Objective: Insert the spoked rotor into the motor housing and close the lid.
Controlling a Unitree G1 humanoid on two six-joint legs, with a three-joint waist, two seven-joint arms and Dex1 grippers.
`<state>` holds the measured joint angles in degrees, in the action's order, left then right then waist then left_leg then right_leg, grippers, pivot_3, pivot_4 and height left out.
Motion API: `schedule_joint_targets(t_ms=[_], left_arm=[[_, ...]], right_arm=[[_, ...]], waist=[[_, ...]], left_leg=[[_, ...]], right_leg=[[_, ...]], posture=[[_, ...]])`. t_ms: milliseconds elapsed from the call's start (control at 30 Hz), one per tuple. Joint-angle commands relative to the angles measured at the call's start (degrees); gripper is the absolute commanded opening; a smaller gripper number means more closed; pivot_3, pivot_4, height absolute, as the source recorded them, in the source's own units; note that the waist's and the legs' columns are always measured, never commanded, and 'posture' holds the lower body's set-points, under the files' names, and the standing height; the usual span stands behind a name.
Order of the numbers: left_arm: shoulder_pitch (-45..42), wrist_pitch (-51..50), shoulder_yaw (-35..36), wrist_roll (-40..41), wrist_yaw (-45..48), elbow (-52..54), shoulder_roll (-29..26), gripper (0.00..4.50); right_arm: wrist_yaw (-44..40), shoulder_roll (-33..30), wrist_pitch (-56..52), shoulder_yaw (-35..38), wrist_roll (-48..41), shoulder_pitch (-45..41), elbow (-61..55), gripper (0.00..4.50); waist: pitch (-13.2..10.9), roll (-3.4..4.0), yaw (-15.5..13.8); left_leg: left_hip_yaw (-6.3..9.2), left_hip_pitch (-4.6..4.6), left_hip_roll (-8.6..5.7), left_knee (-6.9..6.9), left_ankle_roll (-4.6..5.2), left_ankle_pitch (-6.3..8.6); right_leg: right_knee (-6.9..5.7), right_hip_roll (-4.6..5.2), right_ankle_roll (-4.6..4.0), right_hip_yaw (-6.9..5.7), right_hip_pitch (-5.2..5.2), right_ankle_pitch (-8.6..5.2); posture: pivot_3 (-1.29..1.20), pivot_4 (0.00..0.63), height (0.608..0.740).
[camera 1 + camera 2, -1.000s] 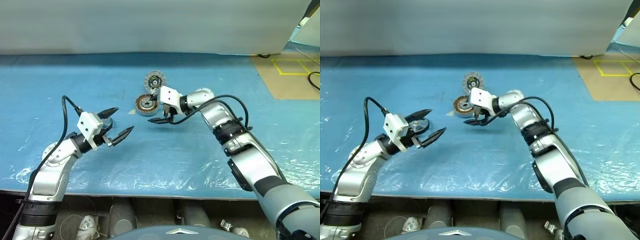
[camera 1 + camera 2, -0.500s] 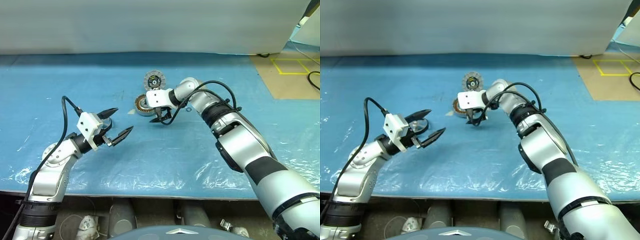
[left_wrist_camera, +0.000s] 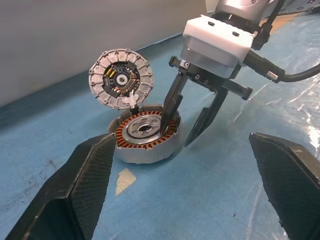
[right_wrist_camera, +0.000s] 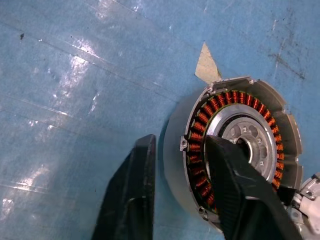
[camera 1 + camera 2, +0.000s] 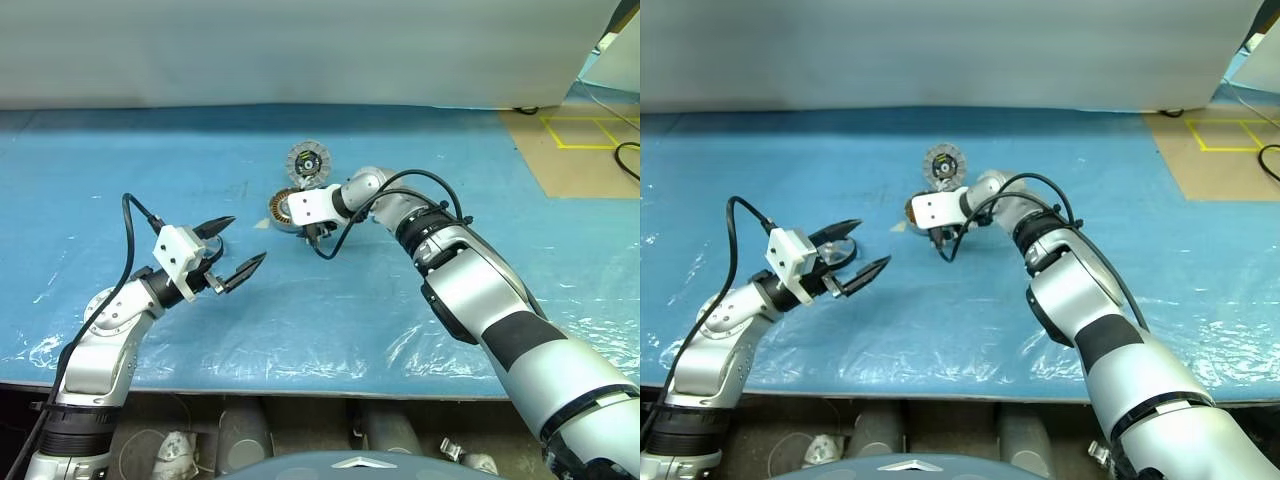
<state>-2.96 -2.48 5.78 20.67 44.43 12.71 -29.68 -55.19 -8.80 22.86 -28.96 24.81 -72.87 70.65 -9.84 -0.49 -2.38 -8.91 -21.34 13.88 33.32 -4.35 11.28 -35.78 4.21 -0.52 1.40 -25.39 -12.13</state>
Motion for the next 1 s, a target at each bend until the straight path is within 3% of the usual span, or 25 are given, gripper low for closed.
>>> schedule_joint_targets(t_ms=[33,67,100,333,700,1000], left_arm=[[-0.17,0.26,0.68,0.55,-0.32,2.08,-0.15,4.50],[-0.22,0.26,0.68,0.55,-0.33,2.07,-0.14,4.50],[-0.25,0.28,0.69,0.55,-0.34,2.05,-0.13,4.50],[-0.40,0.25,0.58,0.39,-0.52,2.00,-0.15,4.50],[-0.38,0.15,-0.14,0.34,0.10,2.34,-0.16,4.50],[-0.69,0.24,-1.36,0.15,0.17,2.03,0.63,4.50]], right_arm=[[0.45,0.34,1.13,0.45,0.34,-1.35,-0.26,0.56],[0.56,0.34,1.26,0.50,0.38,-1.36,-0.22,0.13],[0.77,0.34,1.38,0.54,0.44,-1.37,-0.21,0.02],[0.58,0.27,2.54,0.53,0.88,-1.09,-0.62,0.02],[-20.41,-6.87,10.41,-0.14,-3.72,5.98,-11.67,0.02],[-24.38,-10.54,9.52,-0.50,-5.18,11.10,-20.15,0.02]], waist=[[0.00,0.00,0.01],[0.00,0.00,0.02],[0.00,0.01,0.02],[0.00,0.01,0.00],[0.00,-0.01,-0.20],[0.01,-0.02,-0.11]], left_leg=[[0.00,-0.01,0.00,0.00,0.00,0.00],[0.00,0.02,0.00,0.00,0.01,0.00],[0.00,0.02,0.00,0.01,0.01,0.01],[0.00,0.00,0.01,0.04,0.03,0.02],[0.01,-0.07,0.04,0.04,0.36,-0.02],[0.01,0.03,0.04,0.17,0.37,-0.01]], right_leg=[[-0.01,0.00,0.00,0.00,0.00,0.00],[-0.02,0.00,0.00,0.00,0.01,0.00],[-0.04,0.00,0.00,0.00,0.00,0.00],[-0.06,0.00,-0.01,0.00,0.00,0.00],[-0.07,0.00,-0.04,-0.02,-0.01,-0.02],[-0.20,0.00,-0.04,-0.01,0.03,-0.02]], posture=[[0.00,0.150,0.740],[0.00,0.150,0.740],[0.00,0.150,0.740],[0.00,0.150,0.740],[0.00,0.150,0.740],[0.00,0.150,0.740]])
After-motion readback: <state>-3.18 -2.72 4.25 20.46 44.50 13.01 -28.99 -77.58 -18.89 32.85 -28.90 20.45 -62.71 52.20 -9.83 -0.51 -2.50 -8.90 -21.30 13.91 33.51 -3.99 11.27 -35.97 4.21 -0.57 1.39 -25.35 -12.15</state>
